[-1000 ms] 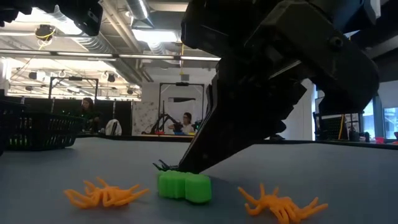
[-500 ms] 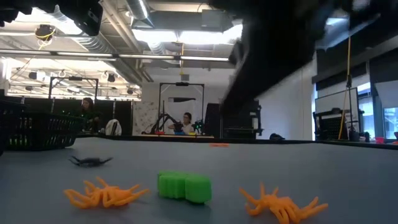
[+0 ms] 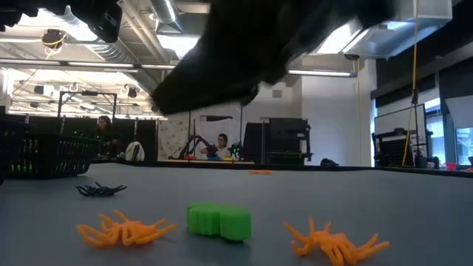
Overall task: Sort Halloween decoration
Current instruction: Put the black spider toy into the bottom right black bin
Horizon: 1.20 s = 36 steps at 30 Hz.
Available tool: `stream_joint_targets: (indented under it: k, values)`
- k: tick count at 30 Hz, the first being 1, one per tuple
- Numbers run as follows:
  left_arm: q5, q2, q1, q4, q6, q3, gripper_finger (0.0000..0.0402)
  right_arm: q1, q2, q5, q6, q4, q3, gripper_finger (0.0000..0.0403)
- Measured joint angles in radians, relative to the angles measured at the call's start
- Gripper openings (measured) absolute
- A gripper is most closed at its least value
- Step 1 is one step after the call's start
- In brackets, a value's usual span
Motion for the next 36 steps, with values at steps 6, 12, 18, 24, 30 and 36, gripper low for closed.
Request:
stream_joint_targets:
  k: [6,12,18,24,30,36]
  values:
    - [0.000,0.000,0.000,-0.006,-0.020,0.000,0.0144,-0.066,0.108,-0.086,-0.001,0.120,0.032,0.0146]
    - [0.000,0.000,0.000,-0.015,-0.027,0.000,0.0144,-0.097,0.190,-0.095,-0.041,0.084,0.136,0.0172]
    - [0.000,0.000,0.000,-0.060,-0.087,0.000,0.0144,-0.100,0.256,-0.097,-0.074,-0.024,0.213,0.0163]
    - [0.000,0.000,0.000,-0.082,-0.127,0.000,0.0144,-0.099,0.267,-0.066,-0.074,-0.090,0.235,0.0130]
    - [0.000,0.000,0.000,-0.081,-0.129,0.000,0.0144,-0.099,0.267,-0.063,-0.077,-0.102,0.235,0.0042]
    - [0.000,0.000,0.000,-0.082,-0.126,0.000,0.0144,-0.099,0.262,-0.062,-0.079,-0.109,0.234,0.0010]
